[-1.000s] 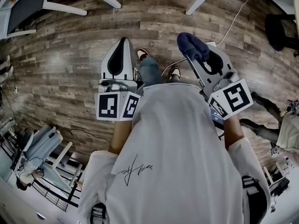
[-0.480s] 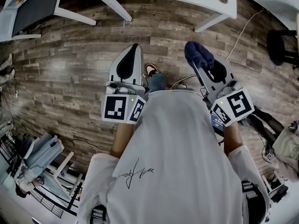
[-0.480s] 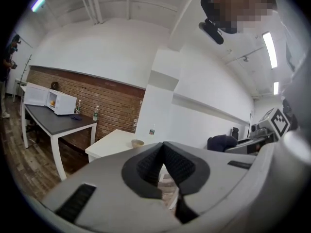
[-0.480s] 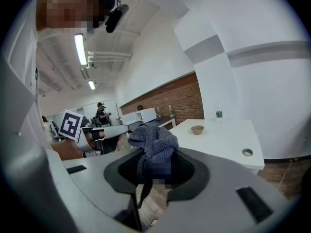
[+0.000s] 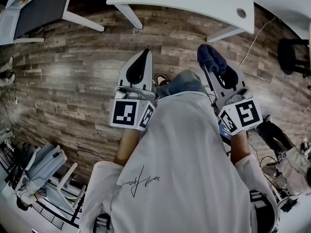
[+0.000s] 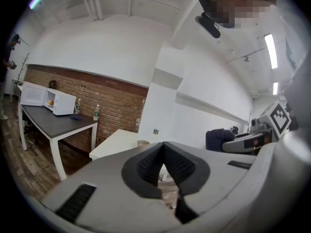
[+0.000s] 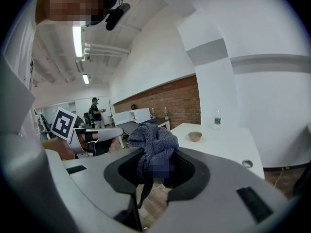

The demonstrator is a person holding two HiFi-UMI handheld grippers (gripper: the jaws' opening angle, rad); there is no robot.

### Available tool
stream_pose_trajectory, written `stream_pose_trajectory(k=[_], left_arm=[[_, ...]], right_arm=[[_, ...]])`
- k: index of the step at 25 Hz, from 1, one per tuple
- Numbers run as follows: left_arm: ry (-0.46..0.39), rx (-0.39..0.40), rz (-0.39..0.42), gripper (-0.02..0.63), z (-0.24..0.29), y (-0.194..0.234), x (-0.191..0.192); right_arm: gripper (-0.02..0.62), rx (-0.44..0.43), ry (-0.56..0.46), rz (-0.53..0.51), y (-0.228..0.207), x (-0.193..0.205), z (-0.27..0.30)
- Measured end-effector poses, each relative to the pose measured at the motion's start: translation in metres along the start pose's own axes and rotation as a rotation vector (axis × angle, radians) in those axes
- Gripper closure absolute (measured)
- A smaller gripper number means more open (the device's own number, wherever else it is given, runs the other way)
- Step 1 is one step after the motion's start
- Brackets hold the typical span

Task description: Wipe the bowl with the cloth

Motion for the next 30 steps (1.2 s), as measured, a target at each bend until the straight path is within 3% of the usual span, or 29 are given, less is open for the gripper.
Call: stream_pose_trajectory(k=[4, 13, 25, 30], left_arm=[[0.007, 0.012, -0.004, 0.611, 0.010, 0.007, -0.001], [0.015, 0.033, 0.002, 0.612, 0.057, 0.029, -0.002], [0.069, 0.103, -0.012, 0.614, 0.171, 0.046, -0.008], [0.094, 0.085, -0.042, 0.614, 0.207, 0.055, -0.016]], right_arm=[[0.489, 0.034, -0.054, -0.073, -0.002, -0.016, 0.011], [0.491, 0.003, -0.045, -0.046, -0.022, -0.025, 0.059], [0.491, 0.006, 0.023, 0.025, -0.105, -0.055, 0.133], [0.491, -0.015, 0.044, 0.037, -0.133, -0.069, 0.156]])
Point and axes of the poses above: the fingertips, and each gripper's own axes: z forward along the fingers, y to its left, x out of its underside, the point moved 2 cm from there along -z, backward along the fingers, and after that the axes turned 10 degrees about z, right-handed, at the moved point
